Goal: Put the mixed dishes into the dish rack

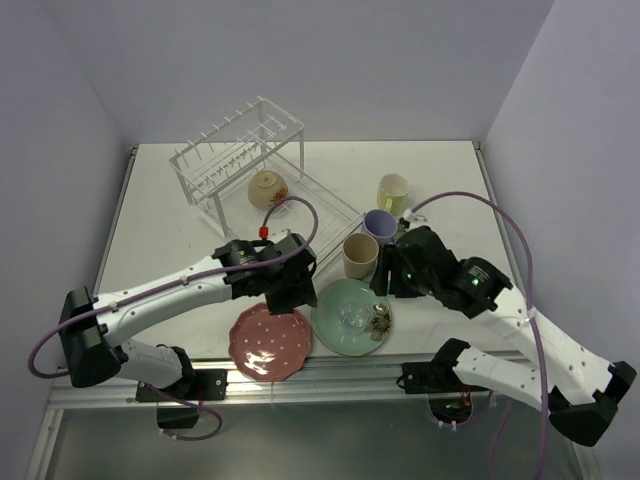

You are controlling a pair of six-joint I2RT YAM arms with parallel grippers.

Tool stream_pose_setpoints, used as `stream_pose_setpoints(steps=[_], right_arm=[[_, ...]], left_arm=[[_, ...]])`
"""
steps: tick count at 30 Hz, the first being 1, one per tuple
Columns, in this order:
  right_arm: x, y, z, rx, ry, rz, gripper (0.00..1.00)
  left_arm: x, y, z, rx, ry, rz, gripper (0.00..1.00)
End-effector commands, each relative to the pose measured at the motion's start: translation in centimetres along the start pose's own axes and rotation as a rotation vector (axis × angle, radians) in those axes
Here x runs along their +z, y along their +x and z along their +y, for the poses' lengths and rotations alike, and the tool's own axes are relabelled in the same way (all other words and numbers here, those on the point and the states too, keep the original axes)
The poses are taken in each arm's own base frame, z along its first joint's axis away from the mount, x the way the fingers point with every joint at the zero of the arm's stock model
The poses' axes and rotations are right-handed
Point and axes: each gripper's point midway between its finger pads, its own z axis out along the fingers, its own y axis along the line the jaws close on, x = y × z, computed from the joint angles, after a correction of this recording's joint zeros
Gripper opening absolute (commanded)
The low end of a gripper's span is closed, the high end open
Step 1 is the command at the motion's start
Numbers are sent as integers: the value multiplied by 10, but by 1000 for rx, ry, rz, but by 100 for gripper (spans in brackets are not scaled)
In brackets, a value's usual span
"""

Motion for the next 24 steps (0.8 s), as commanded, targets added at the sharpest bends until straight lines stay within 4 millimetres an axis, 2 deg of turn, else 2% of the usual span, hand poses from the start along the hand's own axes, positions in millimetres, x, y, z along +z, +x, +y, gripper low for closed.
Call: stream_pose_setpoints(steps=[1, 5, 7, 8, 10, 15, 20, 23, 24], right_arm=[[-7, 19, -16, 98, 30, 21, 67], [-27, 12, -21, 118, 35, -24, 67], [-37, 7, -20, 126, 22, -43, 67], [-42, 5, -20, 131, 14, -54, 67], [-52, 1, -20, 134, 7, -72, 67], [-68, -7, -23, 132, 7, -112, 67], [-73, -10, -25, 124, 11, -132, 67], [-73, -10, -27, 122, 18, -133, 67], [-73, -9, -28, 120, 20, -133, 68]], left_arm=[[-1, 3, -29, 75, 75, 17, 61], [21, 14, -41, 127, 56, 58, 61], [26, 16, -51, 154, 69, 59, 61], [36, 18, -51, 166, 49, 69, 61], [40, 19, -59, 186, 58, 69, 61], [59, 28, -64, 215, 39, 96, 61], [74, 35, -62, 229, 22, 124, 61], [83, 38, -60, 239, 2, 143, 54], [84, 39, -60, 240, 2, 144, 48]])
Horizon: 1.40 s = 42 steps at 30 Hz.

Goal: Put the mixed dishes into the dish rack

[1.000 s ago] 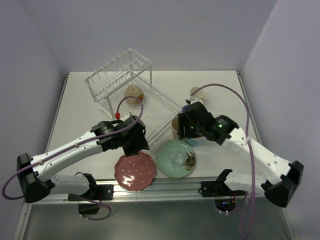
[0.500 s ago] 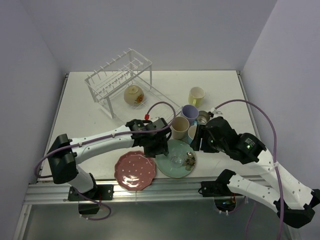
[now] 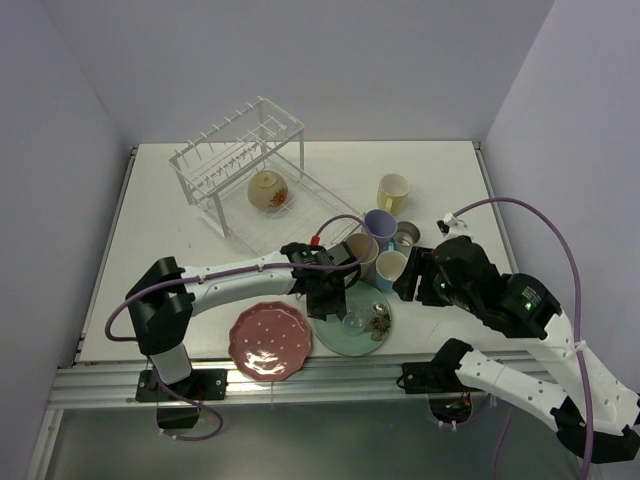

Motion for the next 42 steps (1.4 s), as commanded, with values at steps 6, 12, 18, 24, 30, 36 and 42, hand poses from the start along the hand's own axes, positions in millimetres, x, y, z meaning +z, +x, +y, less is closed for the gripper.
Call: stream_pose_setpoints(steps=[6, 12, 18, 24, 30, 36, 42], right_arm=[[-12, -15, -3, 13, 12, -59, 68], [-15, -18, 18, -26, -58, -16, 70], [-39, -28, 82, -58, -331, 60, 89], [-76, -53, 134, -23, -639, 71, 94], [-113, -79, 174, 88, -958, 99, 95], [-119, -95, 191, 137, -1070, 96, 96], [-117, -101, 191, 134, -1062, 94, 97]], left_arm=[[-1, -2, -19, 54, 53, 4, 19], [-40, -11, -26, 72, 110, -45, 0], [-124, -34, -49, 74, 445, -162, 0], [-216, -64, -58, 42, 880, -293, 0], [-263, -68, -49, 49, 1120, -356, 0], [-302, -73, -48, 39, 1302, -431, 0], [-320, -82, -40, 27, 1348, -478, 0]])
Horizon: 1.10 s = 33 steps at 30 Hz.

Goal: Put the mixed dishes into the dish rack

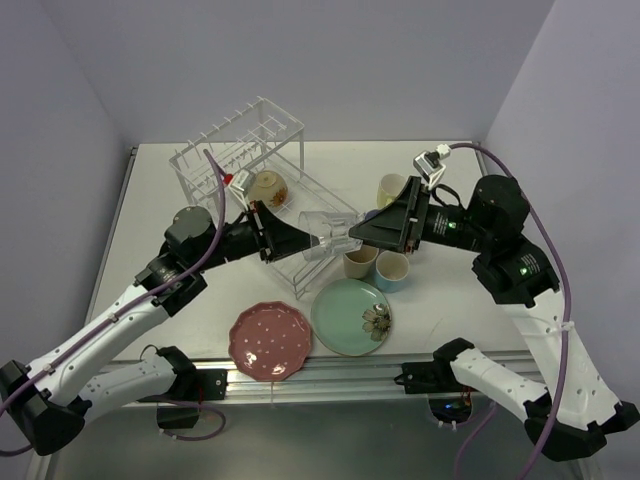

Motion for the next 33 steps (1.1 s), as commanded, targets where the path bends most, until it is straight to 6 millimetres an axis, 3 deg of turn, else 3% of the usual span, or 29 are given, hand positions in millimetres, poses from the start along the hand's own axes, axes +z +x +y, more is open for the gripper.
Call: stream_pose_setpoints(steps=[1, 12, 19, 27, 29, 31, 33], right_arm=[[1, 1, 22, -26, -100, 54, 97], [13, -7, 13, -31, -107, 79, 97], [16, -11, 1, -69, -25, 89, 97], [15, -16, -13, -108, 75, 73, 97], [15, -14, -17, -104, 75, 76, 97], [16, -13, -3, -101, -4, 77, 97], [18, -5, -4, -67, -61, 103, 97]], left_arm=[[-11, -12, -55, 56, 195, -30, 0], [-23, -17, -77, 7, 309, -57, 0], [-28, -23, -93, 75, 264, -67, 0], [-31, -23, -93, 100, 221, -61, 0], [-33, -23, -97, 97, 232, -67, 0], [-34, -22, -99, 83, 258, -65, 0], [-34, -19, -97, 45, 280, -57, 0]])
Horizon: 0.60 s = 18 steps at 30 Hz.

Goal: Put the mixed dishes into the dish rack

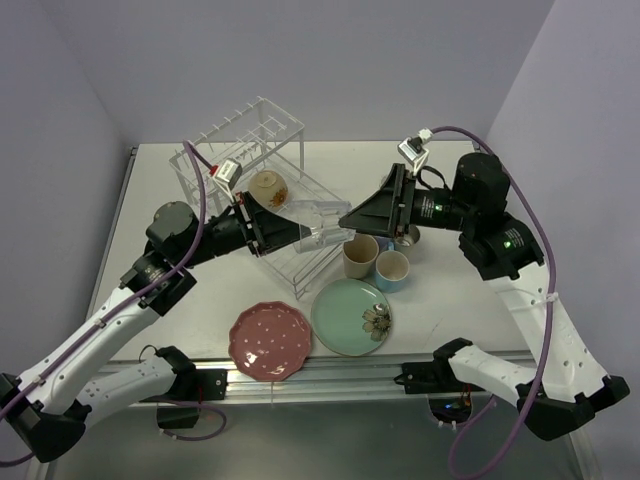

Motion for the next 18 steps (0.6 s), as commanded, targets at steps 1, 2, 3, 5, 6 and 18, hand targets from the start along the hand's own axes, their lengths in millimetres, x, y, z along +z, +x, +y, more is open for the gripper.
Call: stream_pose_setpoints(steps=[1, 2, 3, 5, 6, 18], right_arm=[[2, 2, 13, 7, -115, -1, 97], [5, 5, 7, 31, -124, 9, 97], [5, 5, 8, 33, -143, 12, 97], [6, 6, 13, 38, -186, 19, 97], [6, 6, 14, 36, -194, 18, 97], [8, -3, 34, 70, -325, 25, 88]], left_arm=[[-16, -4, -58, 41, 220, -28, 0], [-18, -4, -65, 47, 257, -38, 0], [-18, -4, -62, 28, 259, -42, 0], [-20, -5, -67, 27, 294, -49, 0], [-20, -5, -65, 10, 294, -51, 0], [-28, 0, -54, -26, 302, -69, 0]])
